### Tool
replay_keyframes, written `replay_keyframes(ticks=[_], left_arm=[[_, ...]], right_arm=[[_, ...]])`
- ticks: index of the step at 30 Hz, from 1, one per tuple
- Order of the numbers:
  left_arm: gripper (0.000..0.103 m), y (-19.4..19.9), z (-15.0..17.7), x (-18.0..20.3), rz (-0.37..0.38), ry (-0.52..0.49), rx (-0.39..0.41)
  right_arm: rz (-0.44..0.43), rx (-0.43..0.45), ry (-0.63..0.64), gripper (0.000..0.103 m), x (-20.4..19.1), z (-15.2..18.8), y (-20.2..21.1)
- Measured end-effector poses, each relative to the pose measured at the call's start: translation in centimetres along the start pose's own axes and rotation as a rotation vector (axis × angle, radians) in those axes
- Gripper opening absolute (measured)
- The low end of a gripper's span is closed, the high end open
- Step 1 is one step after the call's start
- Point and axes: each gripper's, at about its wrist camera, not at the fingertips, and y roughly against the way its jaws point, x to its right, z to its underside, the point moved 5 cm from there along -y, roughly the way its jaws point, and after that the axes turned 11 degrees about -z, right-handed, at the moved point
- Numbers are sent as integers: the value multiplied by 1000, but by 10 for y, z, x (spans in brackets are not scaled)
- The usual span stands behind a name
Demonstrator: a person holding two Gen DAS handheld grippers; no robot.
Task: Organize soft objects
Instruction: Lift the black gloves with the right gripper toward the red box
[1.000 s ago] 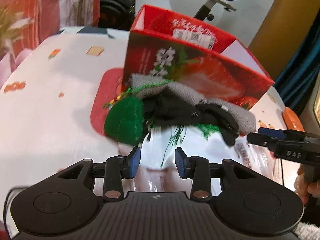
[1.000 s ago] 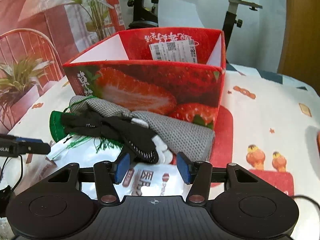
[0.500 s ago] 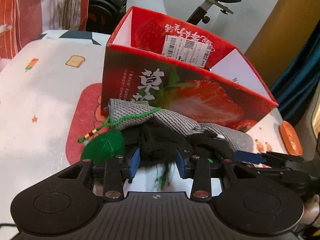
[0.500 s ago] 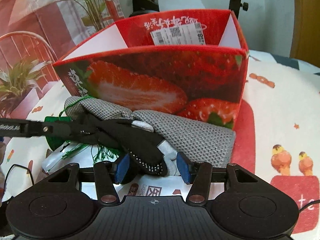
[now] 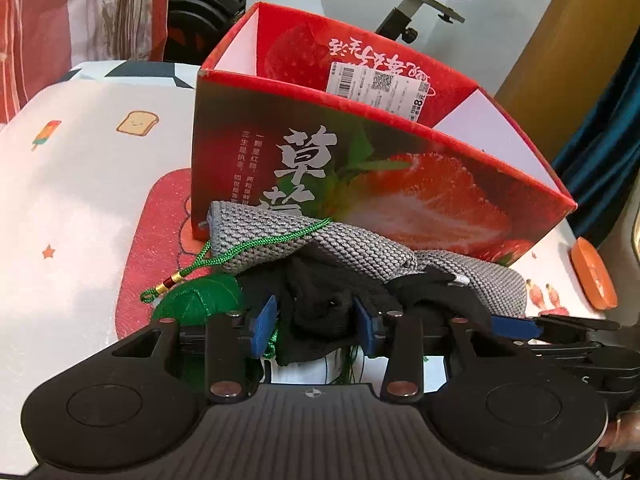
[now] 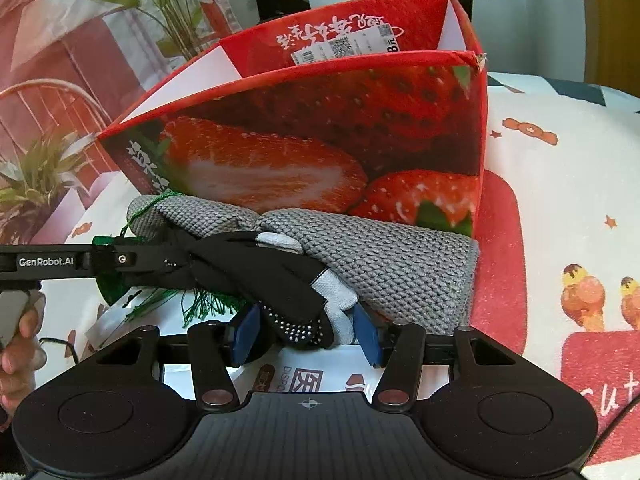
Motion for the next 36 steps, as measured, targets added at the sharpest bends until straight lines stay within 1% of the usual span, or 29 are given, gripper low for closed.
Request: replay_keyframes(ticks=[1, 2, 3, 4, 5, 6, 7, 9, 11, 13, 19, 22, 26, 28, 30, 36], left_arm=[[39, 0, 1, 0, 9, 7, 1], [35, 1, 2, -1, 15, 10, 4], [29, 2, 3, -1, 21, 9, 7], [25, 2, 3, 0, 29, 6, 7], [20, 4, 3, 1, 28, 1, 11], [15, 6, 3, 2, 18, -8, 19], [14, 9, 3, 4, 10, -23, 28], [13, 16, 1, 10, -3, -55, 54], [13, 23, 1, 16, -15, -87, 76], [13, 30, 0, 19, -12, -96, 94], [13, 50, -1, 21, 28, -73, 123], [13, 62, -4, 23, 35, -83, 152], [13, 77, -10, 23, 56, -55, 192], [13, 86, -14, 22, 38, -45, 208], [13, 99, -18, 23, 24, -51, 244], [13, 126, -37, 28, 42, -44, 356]], right_arm=[[0, 3, -6, 50, 1, 0, 0], [-1, 5, -12, 50, 2, 0, -1], [-3, 8, -19, 50, 3, -1, -1], [-6, 11, -23, 50, 4, -1, -2], [-3, 11, -22, 48, 4, -1, -2], [4, 12, -18, 41, 4, -1, -2], [13, 14, -13, 37, 4, -2, -2], [10, 20, -8, 19, 3, -3, 2], [-6, 28, -8, 11, 1, -4, 6], [-23, 39, 1, 10, -1, -5, 10], [-57, 88, -14, 9, -3, -11, 27], [-70, 109, 5, 9, -8, -14, 36], [-86, 146, 41, 9, -20, -22, 51], [-105, 170, 53, 9, -26, -29, 58], [-119, 196, 67, 9, -32, -37, 65], [-146, 281, 99, 9, -48, -67, 86]])
